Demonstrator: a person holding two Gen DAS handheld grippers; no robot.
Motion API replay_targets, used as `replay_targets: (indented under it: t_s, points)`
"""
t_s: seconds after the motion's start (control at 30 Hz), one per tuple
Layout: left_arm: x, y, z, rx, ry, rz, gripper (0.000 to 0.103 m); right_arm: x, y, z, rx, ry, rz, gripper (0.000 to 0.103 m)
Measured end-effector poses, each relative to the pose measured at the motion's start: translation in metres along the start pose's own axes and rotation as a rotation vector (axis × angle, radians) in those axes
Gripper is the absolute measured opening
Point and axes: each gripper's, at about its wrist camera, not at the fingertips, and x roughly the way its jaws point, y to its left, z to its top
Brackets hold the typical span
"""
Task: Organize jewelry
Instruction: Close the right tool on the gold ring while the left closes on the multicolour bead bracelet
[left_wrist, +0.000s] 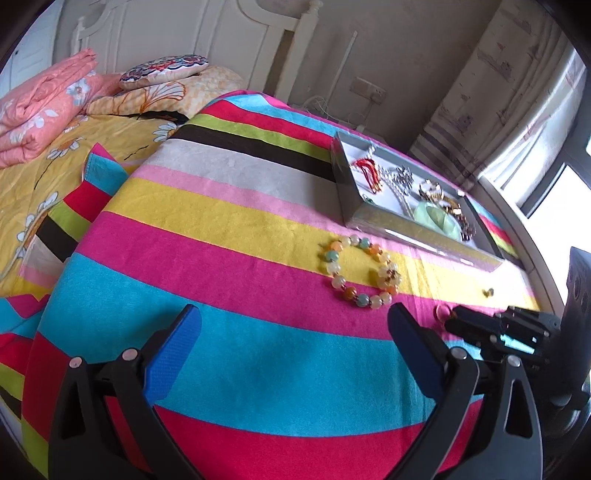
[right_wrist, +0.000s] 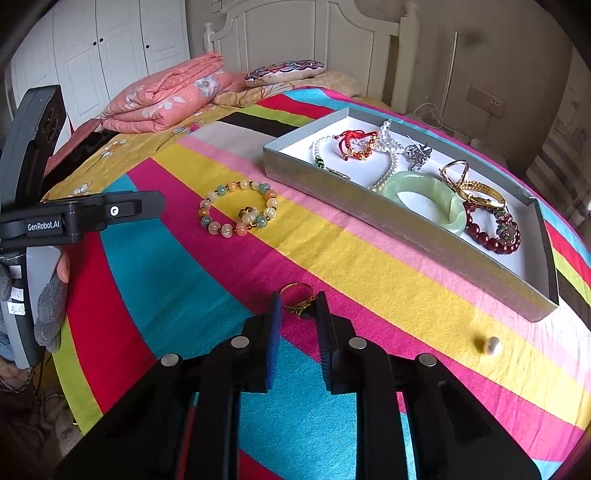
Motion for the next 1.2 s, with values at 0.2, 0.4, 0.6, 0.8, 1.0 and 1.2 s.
replay_targets:
  t_s: [0.2, 0.4, 0.6, 0.8, 1.0, 1.2]
  points:
    - [0.008, -0.049, 0.003, 0.203, 0.035, 0.056, 0.1, -0.005, -0.013, -0.002, 0.08, -0.033, 0.009, 0.015]
    - [0.039, -0.066, 0.021, 0.23, 0.097, 0.073, 0.091, -0.008, -0.017, -0.003, 0.103, -0.05, 0.015, 0.015]
    - [0.056, -0.087, 0.017, 0.357, 0.094, 0.141, 0.08, -0.008, -0.018, -0.003, 0.114, -0.052, 0.027, 0.015]
    - [0.058, -0.102, 0.012, 0.453, 0.062, 0.148, 0.07, -0.007, -0.018, -0.003, 0.118, -0.047, 0.024, 0.015]
    - [0.057, -0.114, 0.005, 0.533, 0.017, 0.177, 0.026, -0.007, -0.018, -0.003, 0.118, -0.048, 0.023, 0.015]
    - [0.044, -0.107, 0.008, 0.479, -0.023, 0.118, 0.009, -0.009, -0.02, -0.004, 0.124, -0.057, 0.024, 0.015]
